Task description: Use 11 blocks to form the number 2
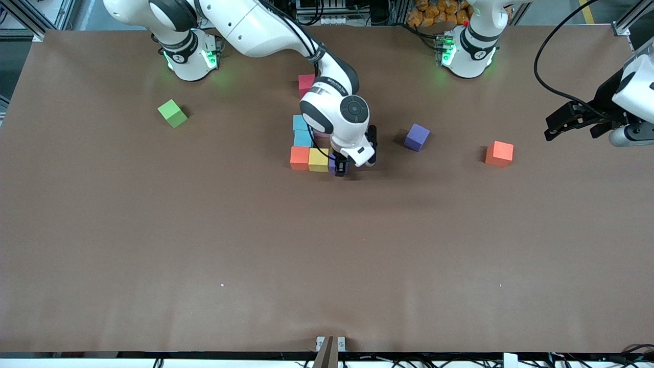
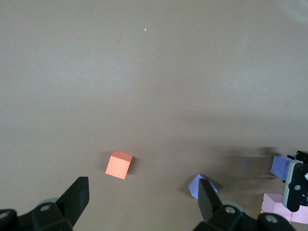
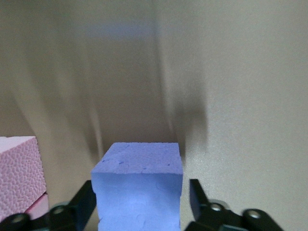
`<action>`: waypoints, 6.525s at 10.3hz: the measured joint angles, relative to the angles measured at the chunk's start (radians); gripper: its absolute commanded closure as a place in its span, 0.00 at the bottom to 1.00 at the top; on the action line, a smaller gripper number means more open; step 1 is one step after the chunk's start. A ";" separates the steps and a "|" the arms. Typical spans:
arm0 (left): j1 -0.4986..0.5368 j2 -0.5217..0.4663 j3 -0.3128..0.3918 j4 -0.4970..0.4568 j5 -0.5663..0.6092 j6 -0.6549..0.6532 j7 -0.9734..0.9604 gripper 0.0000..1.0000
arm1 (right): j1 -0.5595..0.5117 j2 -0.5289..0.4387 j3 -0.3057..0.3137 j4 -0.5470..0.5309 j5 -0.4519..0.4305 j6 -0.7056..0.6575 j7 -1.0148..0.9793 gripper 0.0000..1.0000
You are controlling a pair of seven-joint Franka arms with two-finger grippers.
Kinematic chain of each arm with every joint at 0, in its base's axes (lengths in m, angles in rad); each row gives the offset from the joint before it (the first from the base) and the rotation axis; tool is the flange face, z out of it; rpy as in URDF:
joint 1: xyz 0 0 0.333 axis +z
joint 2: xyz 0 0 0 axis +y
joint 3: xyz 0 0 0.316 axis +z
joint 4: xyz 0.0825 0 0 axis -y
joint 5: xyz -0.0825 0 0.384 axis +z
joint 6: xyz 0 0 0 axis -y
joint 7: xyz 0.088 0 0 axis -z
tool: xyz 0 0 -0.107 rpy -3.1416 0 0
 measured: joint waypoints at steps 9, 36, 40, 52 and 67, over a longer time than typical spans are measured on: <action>0.004 -0.004 0.005 0.002 0.000 0.000 0.000 0.00 | -0.007 -0.119 -0.002 -0.002 0.084 -0.101 0.019 0.00; 0.001 -0.011 0.002 -0.003 0.000 -0.037 -0.043 0.00 | -0.863 -0.847 -0.137 -0.129 0.093 -0.599 0.469 0.00; -0.003 -0.011 0.001 -0.004 0.000 -0.037 -0.043 0.00 | -0.863 -0.847 -0.137 -0.129 0.075 -0.592 0.466 0.00; -0.047 -0.008 0.017 0.022 0.001 -0.036 -0.057 0.00 | -0.875 -0.841 -0.143 -0.138 0.075 -0.574 0.444 0.00; -0.056 0.035 0.012 0.067 0.056 -0.050 -0.057 0.00 | -0.892 -0.843 -0.106 -0.140 0.075 -0.570 0.441 0.00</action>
